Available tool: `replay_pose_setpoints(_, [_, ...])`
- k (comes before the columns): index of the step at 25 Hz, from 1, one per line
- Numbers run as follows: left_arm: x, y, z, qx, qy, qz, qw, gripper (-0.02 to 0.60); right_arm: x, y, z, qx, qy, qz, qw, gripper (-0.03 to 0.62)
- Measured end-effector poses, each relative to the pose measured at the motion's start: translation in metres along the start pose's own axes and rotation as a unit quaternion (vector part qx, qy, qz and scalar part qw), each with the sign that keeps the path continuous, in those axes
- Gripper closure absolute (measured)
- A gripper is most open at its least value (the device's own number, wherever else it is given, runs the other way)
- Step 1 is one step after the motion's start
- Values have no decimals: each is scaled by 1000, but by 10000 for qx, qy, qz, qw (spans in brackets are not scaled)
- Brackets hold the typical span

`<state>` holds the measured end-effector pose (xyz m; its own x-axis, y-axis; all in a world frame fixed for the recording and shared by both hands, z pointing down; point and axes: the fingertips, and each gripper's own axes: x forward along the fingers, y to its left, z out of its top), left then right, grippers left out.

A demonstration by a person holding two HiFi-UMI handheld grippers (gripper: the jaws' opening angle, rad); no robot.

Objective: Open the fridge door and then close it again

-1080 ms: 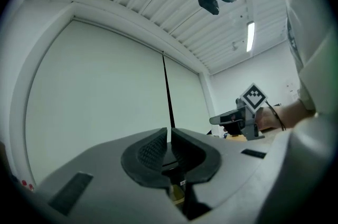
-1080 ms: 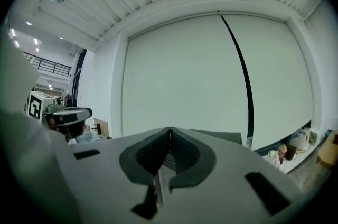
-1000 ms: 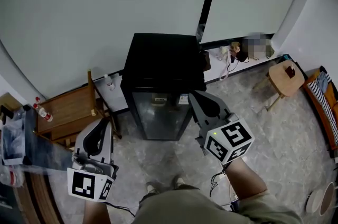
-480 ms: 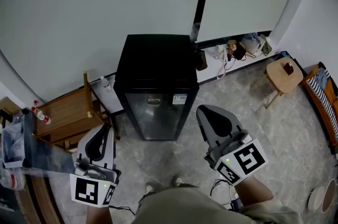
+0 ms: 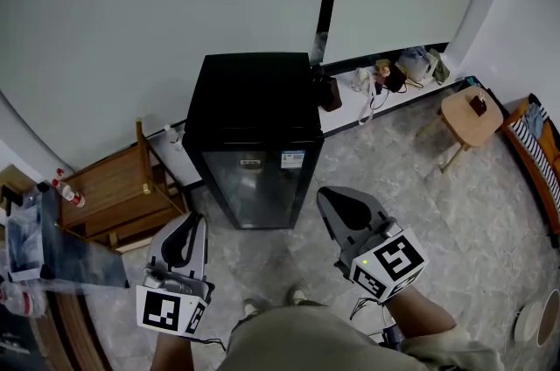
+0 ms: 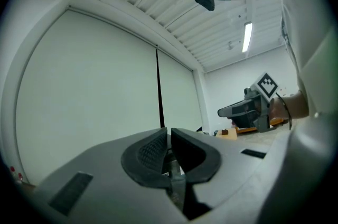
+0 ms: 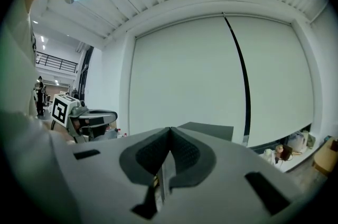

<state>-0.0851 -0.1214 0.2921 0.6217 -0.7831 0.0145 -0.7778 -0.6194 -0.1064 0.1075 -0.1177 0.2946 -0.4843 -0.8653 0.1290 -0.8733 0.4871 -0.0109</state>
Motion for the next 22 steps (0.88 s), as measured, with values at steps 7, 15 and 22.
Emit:
replay_pose_setpoints(7, [5,-12,-17,-88,154,-60,9998,557,-6,-2,-21,142,139,-12,9998,598])
replay_pose_setpoints(15, [8,-20,-13,-20,158,-190,9997,557,-7,-3,-20,157,116,-48,9998,598])
replay_pose_setpoints(22, [6,-21,-10,-17,183,-211,9996,557,-5,-2,-20,86,161,-68,9998,597])
